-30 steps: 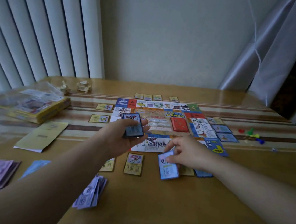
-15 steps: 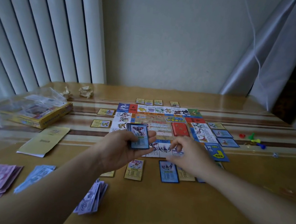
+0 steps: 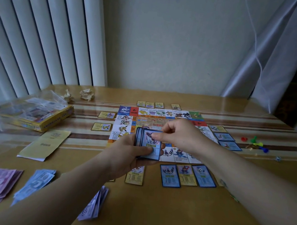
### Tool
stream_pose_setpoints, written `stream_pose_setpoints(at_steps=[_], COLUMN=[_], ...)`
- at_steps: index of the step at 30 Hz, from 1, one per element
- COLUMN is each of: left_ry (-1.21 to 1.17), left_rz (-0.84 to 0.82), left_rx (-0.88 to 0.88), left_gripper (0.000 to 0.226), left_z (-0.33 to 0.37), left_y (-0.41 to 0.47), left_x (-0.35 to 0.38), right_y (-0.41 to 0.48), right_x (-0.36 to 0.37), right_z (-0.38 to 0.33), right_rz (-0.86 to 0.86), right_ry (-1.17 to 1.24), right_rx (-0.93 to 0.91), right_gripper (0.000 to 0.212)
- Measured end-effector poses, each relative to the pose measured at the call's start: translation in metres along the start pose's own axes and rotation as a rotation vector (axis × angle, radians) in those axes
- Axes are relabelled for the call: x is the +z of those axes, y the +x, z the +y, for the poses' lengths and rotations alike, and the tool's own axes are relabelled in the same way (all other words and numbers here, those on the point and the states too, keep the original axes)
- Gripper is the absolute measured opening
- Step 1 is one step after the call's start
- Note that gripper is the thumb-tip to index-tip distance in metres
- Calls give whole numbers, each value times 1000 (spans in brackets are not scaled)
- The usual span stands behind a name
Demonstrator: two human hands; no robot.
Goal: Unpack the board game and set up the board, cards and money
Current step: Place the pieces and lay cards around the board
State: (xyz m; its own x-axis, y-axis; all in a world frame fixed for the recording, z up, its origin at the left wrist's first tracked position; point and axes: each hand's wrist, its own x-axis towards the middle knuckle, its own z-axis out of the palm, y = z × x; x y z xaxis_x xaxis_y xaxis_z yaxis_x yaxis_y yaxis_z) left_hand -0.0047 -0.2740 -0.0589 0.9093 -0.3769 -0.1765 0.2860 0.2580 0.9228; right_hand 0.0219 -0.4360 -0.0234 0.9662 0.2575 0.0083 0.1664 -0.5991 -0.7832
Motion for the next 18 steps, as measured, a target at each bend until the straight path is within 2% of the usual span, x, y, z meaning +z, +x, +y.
stream_pose_setpoints(at_steps=[6, 9, 13, 15, 18], left_ry=[34, -25, -53, 57, 566], left_rz=[130, 130, 250, 316, 266], left_rx=[-38, -72, -17, 17, -13], left_gripper=[23, 16, 12, 15, 24], left_z=[-10, -11, -1, 4, 8], left_y=[2, 1, -2, -3, -9], left_x=[-3, -1, -5, -15, -24], right_y=[2, 4, 8, 7, 1], right_x=[3, 2, -9, -14, -9], right_z=[6, 12, 20, 25, 34], right_rz=[-73, -89, 26, 62, -34], right_ry=[-59, -76, 9, 66, -46], right_rx=[9, 32, 78, 114, 137], right_gripper=[14, 20, 15, 14, 10])
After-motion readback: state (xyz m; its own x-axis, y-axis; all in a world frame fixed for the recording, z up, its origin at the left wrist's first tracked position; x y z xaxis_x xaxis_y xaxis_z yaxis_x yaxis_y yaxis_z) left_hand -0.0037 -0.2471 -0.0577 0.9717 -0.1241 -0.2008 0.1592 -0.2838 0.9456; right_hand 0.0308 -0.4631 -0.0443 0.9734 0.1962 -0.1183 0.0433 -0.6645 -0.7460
